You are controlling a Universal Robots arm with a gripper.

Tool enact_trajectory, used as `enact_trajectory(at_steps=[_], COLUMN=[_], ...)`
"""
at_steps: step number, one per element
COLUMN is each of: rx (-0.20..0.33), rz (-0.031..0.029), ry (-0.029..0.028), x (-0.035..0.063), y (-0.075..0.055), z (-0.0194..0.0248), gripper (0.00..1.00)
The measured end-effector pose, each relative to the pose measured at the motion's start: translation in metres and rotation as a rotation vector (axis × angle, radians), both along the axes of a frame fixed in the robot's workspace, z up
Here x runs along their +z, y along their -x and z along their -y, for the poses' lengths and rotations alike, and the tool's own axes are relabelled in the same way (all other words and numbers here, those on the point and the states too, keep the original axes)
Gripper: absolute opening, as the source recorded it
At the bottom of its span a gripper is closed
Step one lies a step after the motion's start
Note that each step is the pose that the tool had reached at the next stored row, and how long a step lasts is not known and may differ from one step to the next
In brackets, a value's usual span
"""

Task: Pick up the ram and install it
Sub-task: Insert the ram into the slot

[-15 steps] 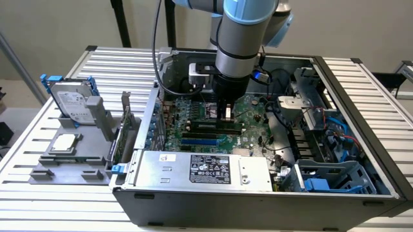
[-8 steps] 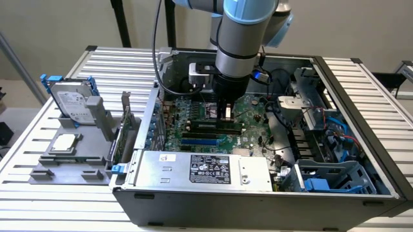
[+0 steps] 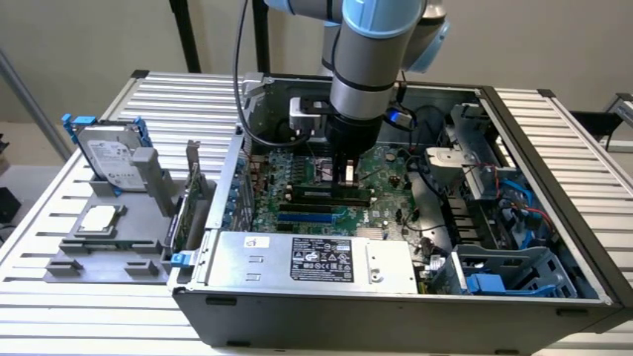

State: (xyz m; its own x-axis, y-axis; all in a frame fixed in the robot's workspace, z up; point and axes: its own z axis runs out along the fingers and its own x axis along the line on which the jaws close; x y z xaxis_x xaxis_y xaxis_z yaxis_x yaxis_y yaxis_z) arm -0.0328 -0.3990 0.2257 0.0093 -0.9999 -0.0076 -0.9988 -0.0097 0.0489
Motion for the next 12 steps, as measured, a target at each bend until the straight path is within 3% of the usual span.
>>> enact_trajectory(at_steps=[8,9,12], rx=[0.000,0.000,0.000], rz=[0.0000,0.0000,0.0001], ry=[0.0001,0.0001,-0.0001], x=[-0.0013,-0.0013,-0.0004], y=[0.0000,0.0000,0.0000], z=[0.0000,0.0000,0.0000], gripper=[0.15,0.22,0.22])
